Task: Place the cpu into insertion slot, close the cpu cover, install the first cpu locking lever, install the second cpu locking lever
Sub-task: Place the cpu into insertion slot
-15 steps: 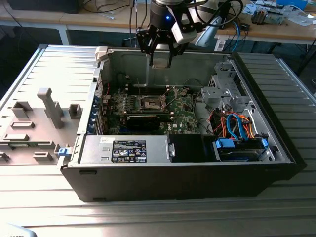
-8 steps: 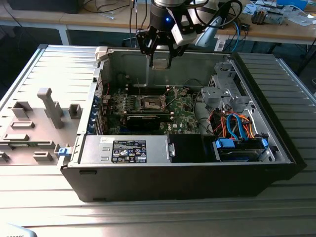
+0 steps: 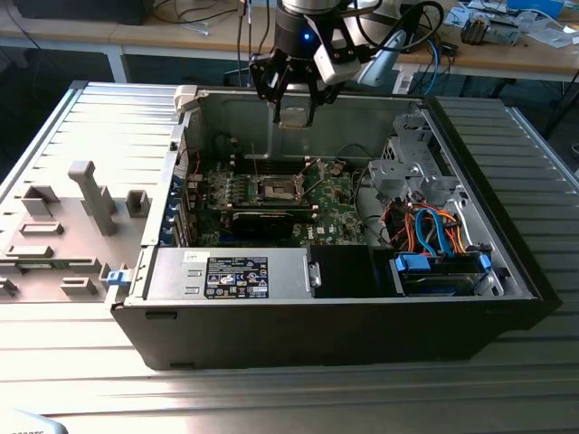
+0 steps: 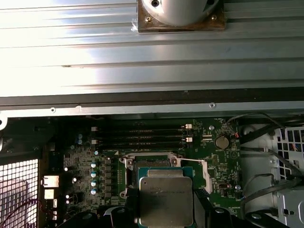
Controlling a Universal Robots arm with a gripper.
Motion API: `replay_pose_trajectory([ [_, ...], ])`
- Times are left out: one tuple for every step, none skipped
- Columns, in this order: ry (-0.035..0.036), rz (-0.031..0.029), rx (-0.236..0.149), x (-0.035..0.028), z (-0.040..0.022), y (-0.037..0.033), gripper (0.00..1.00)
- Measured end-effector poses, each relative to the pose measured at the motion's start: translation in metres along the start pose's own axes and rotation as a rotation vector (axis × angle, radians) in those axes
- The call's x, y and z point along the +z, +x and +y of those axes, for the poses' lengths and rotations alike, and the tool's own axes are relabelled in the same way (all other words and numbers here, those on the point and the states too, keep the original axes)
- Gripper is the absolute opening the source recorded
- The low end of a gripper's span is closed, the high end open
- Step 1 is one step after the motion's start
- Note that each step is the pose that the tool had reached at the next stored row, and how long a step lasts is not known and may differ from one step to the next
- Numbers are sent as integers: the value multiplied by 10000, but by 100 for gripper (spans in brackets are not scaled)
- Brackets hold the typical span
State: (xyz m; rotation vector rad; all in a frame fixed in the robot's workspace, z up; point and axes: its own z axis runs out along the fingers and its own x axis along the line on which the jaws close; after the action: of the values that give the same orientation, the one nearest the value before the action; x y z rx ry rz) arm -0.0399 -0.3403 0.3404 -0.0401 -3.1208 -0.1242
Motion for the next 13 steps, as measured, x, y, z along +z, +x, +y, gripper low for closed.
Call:
replay_pose_trajectory([
  [1,0,0,3,0,0,54],
  [1,0,0,4,0,0,54],
  [2,0,1,10,-1,0,54],
  [5,0,0,16,-1,0,54],
  [5,-1,0,17,-1,0,54],
  [6,0,0,18,-1,0,54],
  [6,0,0,20,-2,-1,54],
  [7,-1,0,21,-2,-1,54],
  [9,-1,0,24,-2,-1,54],
  [14,0,0,29,-2,-1,54],
  [15,0,0,30,-2,-1,54],
  [16,-1,1,32,-3,-1,54],
  [17,-1,0,35,-3,-1,54],
])
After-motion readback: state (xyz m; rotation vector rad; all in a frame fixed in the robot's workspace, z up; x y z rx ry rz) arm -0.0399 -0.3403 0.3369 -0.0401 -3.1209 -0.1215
